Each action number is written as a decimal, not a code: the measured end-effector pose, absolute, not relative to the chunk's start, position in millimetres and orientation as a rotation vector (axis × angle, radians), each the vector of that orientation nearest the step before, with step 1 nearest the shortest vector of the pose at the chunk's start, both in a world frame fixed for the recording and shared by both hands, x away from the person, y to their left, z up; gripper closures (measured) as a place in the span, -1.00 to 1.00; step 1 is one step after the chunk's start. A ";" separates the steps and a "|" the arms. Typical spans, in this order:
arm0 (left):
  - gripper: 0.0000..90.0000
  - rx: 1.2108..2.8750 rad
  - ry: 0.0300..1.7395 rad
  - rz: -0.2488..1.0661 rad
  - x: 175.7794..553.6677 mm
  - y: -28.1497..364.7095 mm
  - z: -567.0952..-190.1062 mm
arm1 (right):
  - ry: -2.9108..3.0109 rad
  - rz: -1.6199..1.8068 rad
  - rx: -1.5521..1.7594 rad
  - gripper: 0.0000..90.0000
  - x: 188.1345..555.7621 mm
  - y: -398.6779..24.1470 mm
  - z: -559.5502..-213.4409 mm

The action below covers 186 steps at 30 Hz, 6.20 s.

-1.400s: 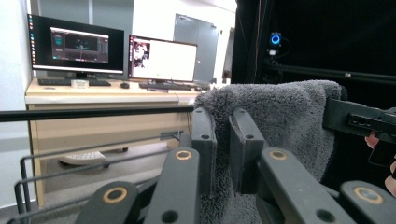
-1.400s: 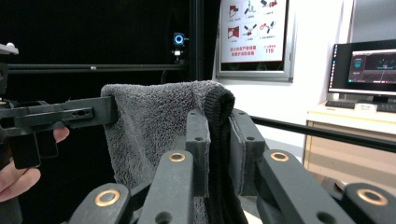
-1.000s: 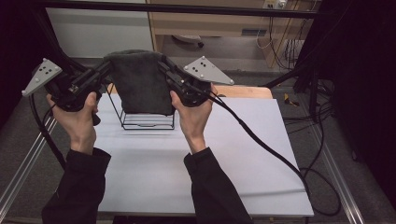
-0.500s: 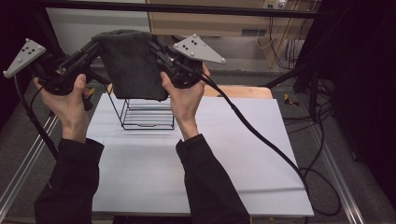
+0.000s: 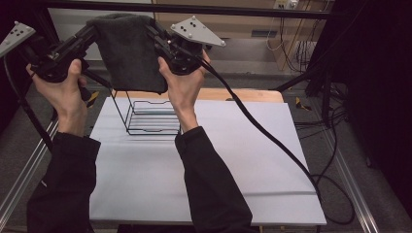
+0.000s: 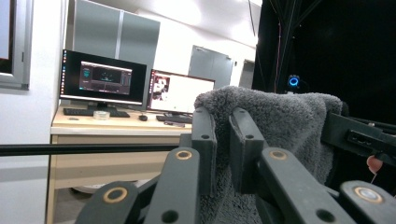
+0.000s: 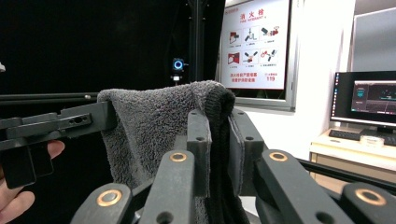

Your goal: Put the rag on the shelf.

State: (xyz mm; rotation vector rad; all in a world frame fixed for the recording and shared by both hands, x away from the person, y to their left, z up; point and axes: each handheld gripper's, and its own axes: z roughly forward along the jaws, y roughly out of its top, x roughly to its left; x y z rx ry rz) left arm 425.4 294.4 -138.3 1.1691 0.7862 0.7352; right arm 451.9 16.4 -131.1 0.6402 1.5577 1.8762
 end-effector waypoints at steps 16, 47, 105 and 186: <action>0.81 1.171 0.790 0.752 446.3 295.3 -115.2 | 1.532 1.873 0.643 0.80 480.6 20.9 -110.7; 0.81 1.248 0.849 0.732 488.8 298.9 -138.6 | 1.621 1.810 0.689 0.80 520.6 23.6 -141.0; 0.81 1.508 0.843 0.684 450.1 319.0 -216.9 | 1.873 1.730 0.649 0.80 488.0 18.2 -212.8; 1.00 1.892 0.934 0.595 449.2 296.2 -261.0 | 2.244 1.552 0.693 1.00 480.5 23.3 -254.5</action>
